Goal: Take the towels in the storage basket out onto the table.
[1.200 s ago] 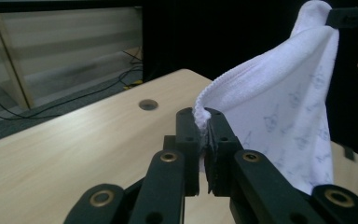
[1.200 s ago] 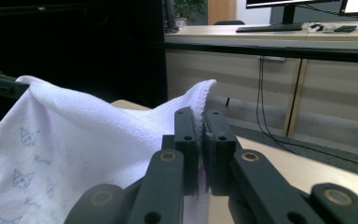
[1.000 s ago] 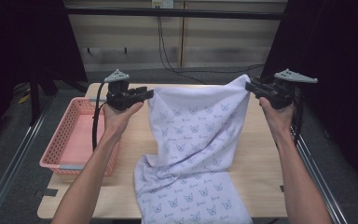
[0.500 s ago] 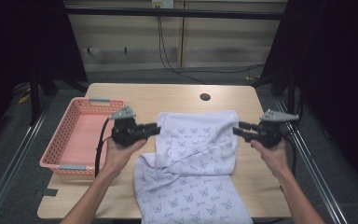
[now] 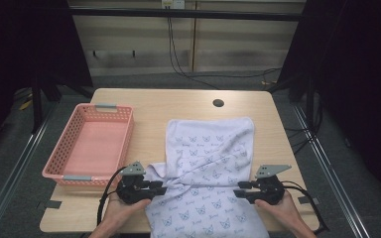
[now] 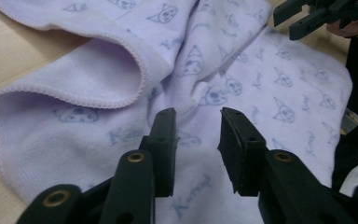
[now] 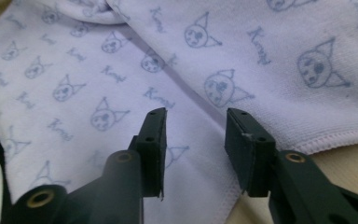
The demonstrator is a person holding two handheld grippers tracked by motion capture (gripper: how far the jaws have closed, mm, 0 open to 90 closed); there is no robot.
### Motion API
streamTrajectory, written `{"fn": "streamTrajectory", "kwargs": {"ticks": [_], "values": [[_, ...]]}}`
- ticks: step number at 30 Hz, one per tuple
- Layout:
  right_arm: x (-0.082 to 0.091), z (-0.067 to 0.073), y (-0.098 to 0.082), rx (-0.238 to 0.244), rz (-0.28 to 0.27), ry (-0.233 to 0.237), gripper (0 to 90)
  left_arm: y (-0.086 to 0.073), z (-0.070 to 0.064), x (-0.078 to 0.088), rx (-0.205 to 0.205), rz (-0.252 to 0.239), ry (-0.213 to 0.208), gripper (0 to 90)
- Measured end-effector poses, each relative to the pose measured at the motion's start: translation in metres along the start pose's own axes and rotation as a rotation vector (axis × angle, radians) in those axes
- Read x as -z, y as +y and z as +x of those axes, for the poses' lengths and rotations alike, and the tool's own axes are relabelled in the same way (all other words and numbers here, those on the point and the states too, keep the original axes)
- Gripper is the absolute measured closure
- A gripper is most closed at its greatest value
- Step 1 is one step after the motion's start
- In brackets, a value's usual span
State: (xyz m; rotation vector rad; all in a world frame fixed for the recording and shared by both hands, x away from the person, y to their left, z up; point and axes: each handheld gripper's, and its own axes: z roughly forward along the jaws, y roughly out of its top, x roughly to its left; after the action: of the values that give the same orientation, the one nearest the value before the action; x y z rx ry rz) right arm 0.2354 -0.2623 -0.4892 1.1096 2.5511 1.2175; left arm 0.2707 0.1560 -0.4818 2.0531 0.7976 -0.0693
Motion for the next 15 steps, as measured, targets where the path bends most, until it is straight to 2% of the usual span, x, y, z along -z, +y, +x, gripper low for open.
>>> {"fn": "streamTrajectory", "kwargs": {"ticks": [1,2,3,5,6,7,8,9,10,11,12,15], "values": [[-0.009,-0.001,-0.002,0.034,0.048,-0.030,56.2,0.000,0.000,-0.001,0.007,-0.003,0.007,60.7],[-0.009,-0.001,-0.002,0.034,0.048,-0.030,56.2,0.000,0.000,-0.003,-0.013,0.006,0.020,60.7],[-0.010,0.001,-0.004,0.056,0.036,-0.039,55.7,0.000,-0.001,-0.005,-0.030,0.013,0.039,59.7],[-0.010,0.004,-0.006,0.072,0.030,-0.064,56.6,-0.002,0.001,-0.011,-0.036,0.046,0.038,56.0],[-0.009,0.007,-0.007,0.094,0.034,-0.079,61.7,-0.003,0.002,-0.014,-0.035,0.052,0.042,54.9],[-0.005,0.010,-0.008,0.103,0.064,-0.092,80.4,-0.003,0.002,-0.015,-0.033,0.054,0.044,53.2],[-0.005,0.010,-0.008,0.103,0.064,-0.092,80.4,-0.002,0.001,-0.016,-0.036,0.055,0.048,53.2],[0.001,0.010,-0.013,0.089,0.077,-0.057,87.8,-0.001,0.003,-0.015,-0.027,0.036,0.053,51.9],[0.001,0.010,-0.013,0.089,0.077,-0.057,87.8,-0.001,0.003,-0.015,-0.027,0.036,0.053,51.6],[0.010,0.014,-0.016,0.092,0.112,-0.045,88.4,0.000,0.004,-0.015,-0.020,0.032,0.051,51.5],[0.016,0.016,-0.021,0.093,0.128,-0.017,88.4,0.001,0.006,-0.015,-0.021,0.029,0.063,51.4],[0.029,0.018,-0.029,0.076,0.128,0.018,88.4,0.003,0.012,-0.015,0.013,0.015,0.066,51.2]]}}
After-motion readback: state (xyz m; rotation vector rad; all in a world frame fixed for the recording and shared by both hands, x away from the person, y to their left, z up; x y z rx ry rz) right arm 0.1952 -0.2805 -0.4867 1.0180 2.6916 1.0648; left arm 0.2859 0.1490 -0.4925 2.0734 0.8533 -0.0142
